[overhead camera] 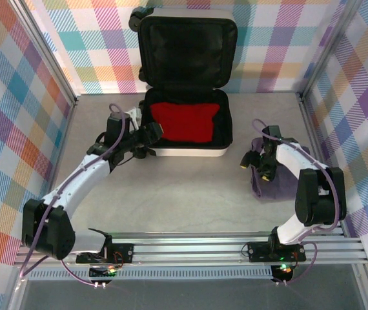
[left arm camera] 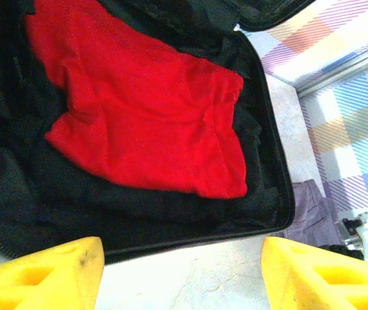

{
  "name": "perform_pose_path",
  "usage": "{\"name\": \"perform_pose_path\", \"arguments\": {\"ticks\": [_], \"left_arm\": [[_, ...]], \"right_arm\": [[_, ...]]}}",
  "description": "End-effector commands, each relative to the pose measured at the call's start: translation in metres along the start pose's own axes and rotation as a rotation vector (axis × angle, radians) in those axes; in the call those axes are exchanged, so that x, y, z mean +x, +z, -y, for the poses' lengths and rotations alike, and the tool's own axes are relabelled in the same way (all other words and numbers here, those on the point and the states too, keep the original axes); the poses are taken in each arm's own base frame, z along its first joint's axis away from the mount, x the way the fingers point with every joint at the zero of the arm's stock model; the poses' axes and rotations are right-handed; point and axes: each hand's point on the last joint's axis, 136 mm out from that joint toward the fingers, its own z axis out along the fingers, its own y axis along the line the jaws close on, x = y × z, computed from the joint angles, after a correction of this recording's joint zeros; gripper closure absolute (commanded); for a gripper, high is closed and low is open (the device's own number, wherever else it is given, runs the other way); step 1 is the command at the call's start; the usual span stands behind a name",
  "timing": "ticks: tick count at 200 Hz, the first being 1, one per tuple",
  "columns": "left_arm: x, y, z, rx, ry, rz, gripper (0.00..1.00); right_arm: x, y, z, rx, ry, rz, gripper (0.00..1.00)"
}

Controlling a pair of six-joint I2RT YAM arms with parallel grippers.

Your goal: Pack the luggage

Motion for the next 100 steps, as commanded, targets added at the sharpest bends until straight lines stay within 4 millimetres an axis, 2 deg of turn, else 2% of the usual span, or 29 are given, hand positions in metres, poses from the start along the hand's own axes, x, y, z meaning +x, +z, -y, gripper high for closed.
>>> {"name": "perform_pose_path", "arguments": {"ticks": [1, 24, 58, 100], "left_arm": [[0.004, -0.010, -0.005, -0.031, 0.017, 0.016, 0.34], [0.013, -0.010, -0.003, -0.023, 0.016, 0.001, 0.34], [0.030, -0.003, 0.002, -0.027, 0.042, -0.044, 0.34], [0.038, -0.004, 0.002, -0.054, 0.057, -0.057, 0.34]], "right_arm": [[0.021, 0.004, -0.003, -0.036, 0.022, -0.075, 0.15], [0.045, 0.017, -0.008, -0.026, -0.005, -0.143, 0.15], [0.087, 0.046, -0.027, -0.043, -0.051, -0.252, 0.16], [0.138, 0.061, -0.066, -0.085, -0.144, -0.317, 0.17]]}}
